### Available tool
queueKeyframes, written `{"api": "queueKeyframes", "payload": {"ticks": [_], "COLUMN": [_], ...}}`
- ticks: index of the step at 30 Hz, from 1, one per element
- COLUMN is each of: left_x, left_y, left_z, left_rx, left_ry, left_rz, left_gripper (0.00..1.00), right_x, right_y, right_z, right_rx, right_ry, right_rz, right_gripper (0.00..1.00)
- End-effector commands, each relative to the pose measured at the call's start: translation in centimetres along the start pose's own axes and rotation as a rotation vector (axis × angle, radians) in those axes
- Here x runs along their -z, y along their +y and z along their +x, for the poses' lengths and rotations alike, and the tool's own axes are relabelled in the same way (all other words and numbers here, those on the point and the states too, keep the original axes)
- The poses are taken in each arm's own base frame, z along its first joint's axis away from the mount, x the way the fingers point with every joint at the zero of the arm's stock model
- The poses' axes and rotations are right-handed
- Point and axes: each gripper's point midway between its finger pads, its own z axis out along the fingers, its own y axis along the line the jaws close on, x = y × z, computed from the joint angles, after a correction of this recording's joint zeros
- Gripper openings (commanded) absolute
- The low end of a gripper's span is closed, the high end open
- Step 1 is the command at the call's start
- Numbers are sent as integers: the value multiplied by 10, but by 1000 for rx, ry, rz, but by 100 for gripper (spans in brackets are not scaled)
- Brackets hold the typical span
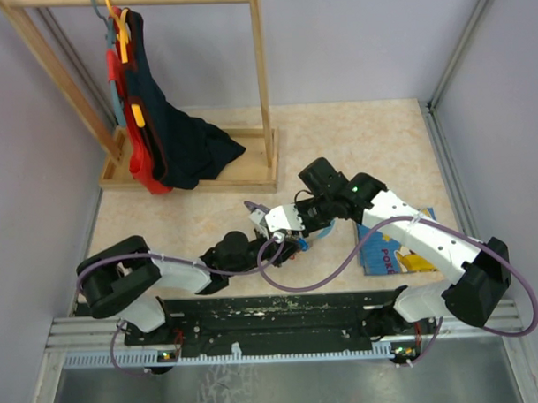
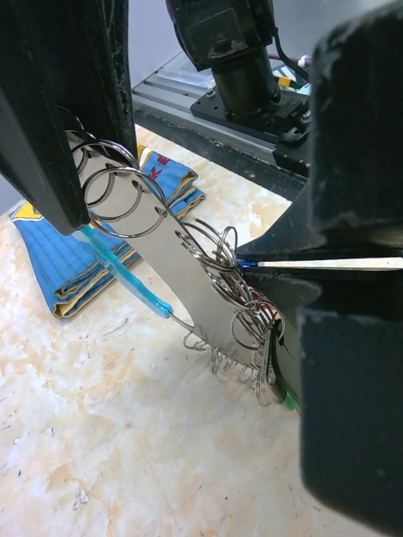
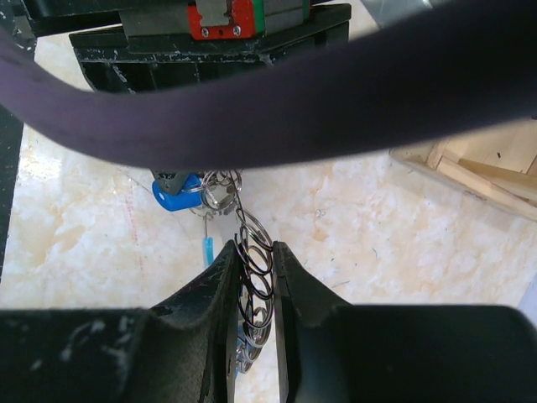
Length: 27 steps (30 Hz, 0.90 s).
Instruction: Remove the keys from the keyring
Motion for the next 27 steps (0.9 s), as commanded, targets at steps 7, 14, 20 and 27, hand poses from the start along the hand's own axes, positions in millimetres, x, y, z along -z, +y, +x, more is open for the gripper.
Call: {"api": "queueKeyframes", "payload": {"ticks": [7, 14, 20, 27], "left_x": [14, 32, 44, 53], "left_y": [-25, -38, -43, -42], "left_z": [-17, -9, -9, -8], "left_rx": [-101, -133, -124, -111], "left_ry": [-13, 84, 156, 224], "left_rz": [95, 227, 352, 434], "left_gripper": [0, 0, 0, 0], "right_x": [4, 6, -4, -19], "right_y": [-10, -11, -8, -5], "right_z": [-7, 1, 9, 21], "right_rx": [-14, -75, -124, -185], "right_ry": [-62, -119, -141, -140], "right_rz": [27, 13, -25, -73], "right_gripper": [0, 0, 0, 0]}}
